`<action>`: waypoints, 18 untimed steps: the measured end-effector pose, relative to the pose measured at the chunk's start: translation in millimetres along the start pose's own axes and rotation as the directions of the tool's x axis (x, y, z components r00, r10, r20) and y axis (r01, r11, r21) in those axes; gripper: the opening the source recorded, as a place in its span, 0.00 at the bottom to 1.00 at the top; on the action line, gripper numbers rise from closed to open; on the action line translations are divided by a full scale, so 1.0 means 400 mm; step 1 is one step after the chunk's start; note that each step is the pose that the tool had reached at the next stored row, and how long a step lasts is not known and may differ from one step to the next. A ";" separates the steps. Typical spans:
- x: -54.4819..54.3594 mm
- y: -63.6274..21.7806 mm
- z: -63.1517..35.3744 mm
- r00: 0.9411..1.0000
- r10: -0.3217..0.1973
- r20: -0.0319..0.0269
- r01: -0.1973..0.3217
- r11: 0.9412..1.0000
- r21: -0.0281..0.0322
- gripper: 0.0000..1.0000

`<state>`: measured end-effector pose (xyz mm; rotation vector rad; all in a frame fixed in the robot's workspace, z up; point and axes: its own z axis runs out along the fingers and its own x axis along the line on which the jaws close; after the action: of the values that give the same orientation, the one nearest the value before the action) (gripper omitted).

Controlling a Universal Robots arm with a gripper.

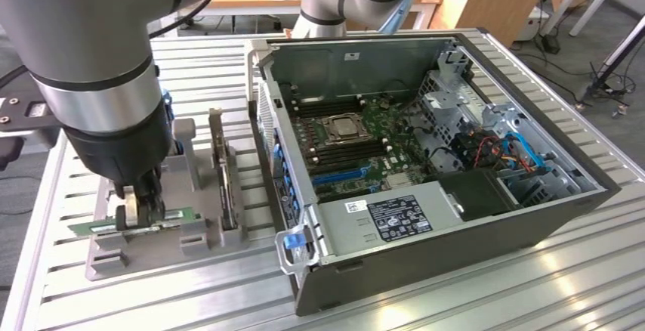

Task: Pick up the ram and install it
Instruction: 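Pick up the ram and move it above insertion slot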

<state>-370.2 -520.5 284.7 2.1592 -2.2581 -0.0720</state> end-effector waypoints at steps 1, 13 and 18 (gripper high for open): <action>0.000 0.000 -0.006 1.000 0.000 0.000 0.000 1.000 0.000 0.12; -0.002 0.004 -0.095 1.000 -0.002 0.000 0.002 1.000 0.000 0.12; -0.003 0.006 -0.128 1.000 -0.004 0.000 0.004 1.000 0.000 0.12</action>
<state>-370.2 -520.5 336.0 2.1638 -2.2536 -0.0718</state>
